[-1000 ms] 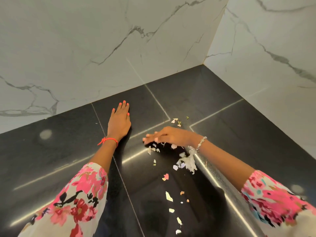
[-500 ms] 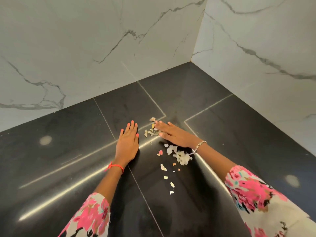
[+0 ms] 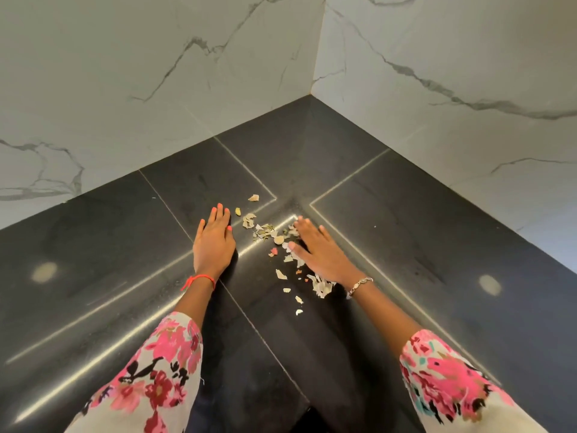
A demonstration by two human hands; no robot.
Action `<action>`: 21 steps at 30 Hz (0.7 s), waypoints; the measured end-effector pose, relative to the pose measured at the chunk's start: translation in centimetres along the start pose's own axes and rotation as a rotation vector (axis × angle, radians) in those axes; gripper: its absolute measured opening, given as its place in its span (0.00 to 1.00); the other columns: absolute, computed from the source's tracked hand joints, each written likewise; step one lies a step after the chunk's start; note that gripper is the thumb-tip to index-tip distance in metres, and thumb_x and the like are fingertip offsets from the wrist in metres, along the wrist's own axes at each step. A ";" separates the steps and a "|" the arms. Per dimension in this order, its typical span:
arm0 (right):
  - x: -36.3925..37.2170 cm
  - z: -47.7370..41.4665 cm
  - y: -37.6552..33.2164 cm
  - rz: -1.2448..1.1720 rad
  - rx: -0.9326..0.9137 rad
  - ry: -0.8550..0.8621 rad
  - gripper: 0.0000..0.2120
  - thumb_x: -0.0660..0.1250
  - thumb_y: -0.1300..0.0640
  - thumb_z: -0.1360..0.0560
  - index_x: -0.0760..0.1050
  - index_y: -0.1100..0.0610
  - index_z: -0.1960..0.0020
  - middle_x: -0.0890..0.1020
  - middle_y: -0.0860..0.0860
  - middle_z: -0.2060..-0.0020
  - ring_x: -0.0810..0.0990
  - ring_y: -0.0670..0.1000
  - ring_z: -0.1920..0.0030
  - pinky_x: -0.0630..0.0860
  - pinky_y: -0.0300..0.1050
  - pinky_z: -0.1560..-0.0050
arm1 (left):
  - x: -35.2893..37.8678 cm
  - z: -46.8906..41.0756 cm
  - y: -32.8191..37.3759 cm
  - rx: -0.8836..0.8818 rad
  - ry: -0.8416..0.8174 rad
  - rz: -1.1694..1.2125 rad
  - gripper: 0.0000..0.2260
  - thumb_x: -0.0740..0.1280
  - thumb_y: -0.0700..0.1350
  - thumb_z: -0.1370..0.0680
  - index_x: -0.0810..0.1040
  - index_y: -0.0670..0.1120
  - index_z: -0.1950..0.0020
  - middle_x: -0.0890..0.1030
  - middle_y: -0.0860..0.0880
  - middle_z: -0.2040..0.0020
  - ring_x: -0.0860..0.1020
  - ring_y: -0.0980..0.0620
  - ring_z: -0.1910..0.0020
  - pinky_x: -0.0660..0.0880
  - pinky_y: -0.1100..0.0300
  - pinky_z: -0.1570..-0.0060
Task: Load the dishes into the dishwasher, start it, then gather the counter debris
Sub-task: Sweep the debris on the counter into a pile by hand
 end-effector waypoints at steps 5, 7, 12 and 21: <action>-4.7 2.6 1.9 -0.287 0.110 0.299 0.28 0.46 0.42 0.20 0.54 0.55 0.25 0.51 0.47 0.25 0.47 0.41 0.28 0.44 0.44 0.27 | 0.1 0.0 0.0 0.011 0.000 -0.006 0.20 0.53 0.40 0.20 0.60 0.43 0.26 0.57 0.48 0.24 0.53 0.53 0.25 0.47 0.55 0.26; -6.6 3.5 6.2 -0.158 0.289 0.409 0.29 0.48 0.43 0.20 0.52 0.57 0.24 0.51 0.49 0.24 0.47 0.45 0.25 0.42 0.46 0.27 | 0.0 0.0 -0.1 0.012 0.005 -0.009 0.20 0.53 0.40 0.20 0.61 0.43 0.26 0.58 0.48 0.24 0.53 0.53 0.25 0.48 0.54 0.25; -5.0 4.7 10.9 0.016 0.480 0.238 0.35 0.45 0.37 0.22 0.44 0.59 0.24 0.44 0.52 0.24 0.42 0.49 0.24 0.39 0.49 0.25 | 0.1 0.0 -0.1 0.005 0.004 -0.003 0.21 0.53 0.40 0.20 0.61 0.43 0.26 0.58 0.48 0.24 0.53 0.53 0.25 0.48 0.55 0.25; 0.2 6.7 -0.6 -0.311 0.188 0.266 0.29 0.47 0.42 0.20 0.45 0.53 0.24 0.47 0.46 0.24 0.41 0.40 0.27 0.40 0.40 0.28 | 0.3 -0.1 -0.2 0.011 -0.007 0.006 0.21 0.53 0.40 0.20 0.61 0.42 0.26 0.57 0.47 0.24 0.53 0.53 0.24 0.47 0.54 0.25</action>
Point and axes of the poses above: each hand's wrist, its own z-axis away from the middle knuckle, its own x-axis out of the palm, y = z × x, the point moved 9 cm from there along -z, towards the middle knuckle
